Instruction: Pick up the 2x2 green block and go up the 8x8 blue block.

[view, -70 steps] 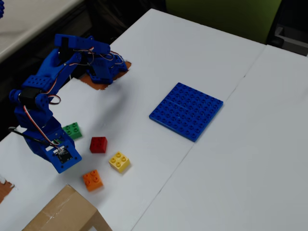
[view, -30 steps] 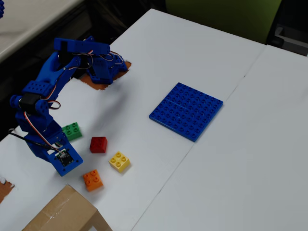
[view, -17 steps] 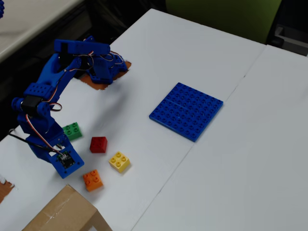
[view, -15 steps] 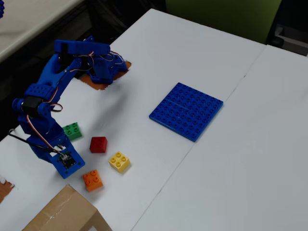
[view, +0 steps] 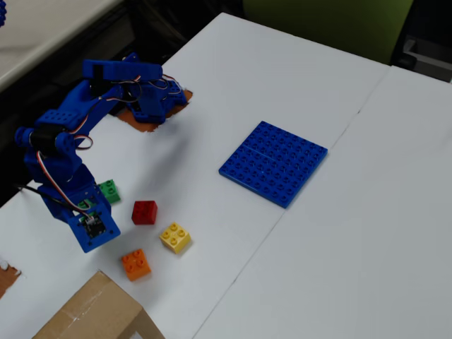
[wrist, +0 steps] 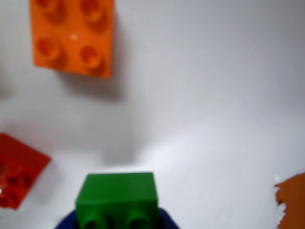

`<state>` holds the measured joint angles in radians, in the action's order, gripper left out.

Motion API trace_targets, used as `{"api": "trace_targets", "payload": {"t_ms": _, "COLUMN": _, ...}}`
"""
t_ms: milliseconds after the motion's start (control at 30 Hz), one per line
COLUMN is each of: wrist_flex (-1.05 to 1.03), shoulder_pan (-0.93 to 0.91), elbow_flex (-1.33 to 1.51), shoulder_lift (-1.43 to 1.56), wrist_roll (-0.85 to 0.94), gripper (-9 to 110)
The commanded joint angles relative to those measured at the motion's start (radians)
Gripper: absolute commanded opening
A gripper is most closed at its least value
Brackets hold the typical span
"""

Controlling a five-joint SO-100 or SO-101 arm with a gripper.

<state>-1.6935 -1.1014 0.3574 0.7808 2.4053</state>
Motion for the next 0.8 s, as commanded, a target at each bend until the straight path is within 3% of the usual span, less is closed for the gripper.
{"api": "trace_targets", "payload": {"t_ms": 0, "wrist_flex": -0.109, "shoulder_pan": 0.055, "elbow_flex": -0.14, "shoulder_lift": 0.035, "wrist_roll": -0.06, "gripper": 13}}
{"api": "trace_targets", "payload": {"t_ms": 367, "wrist_flex": -0.133, "shoulder_pan": 0.278, "elbow_flex": 0.196, "shoulder_lift": 0.472, "wrist_roll": -0.288, "gripper": 11}}
{"api": "trace_targets", "payload": {"t_ms": 767, "wrist_flex": -0.135, "shoulder_pan": 0.703, "elbow_flex": 0.336, "shoulder_lift": 0.81, "wrist_roll": -0.64, "gripper": 9}}
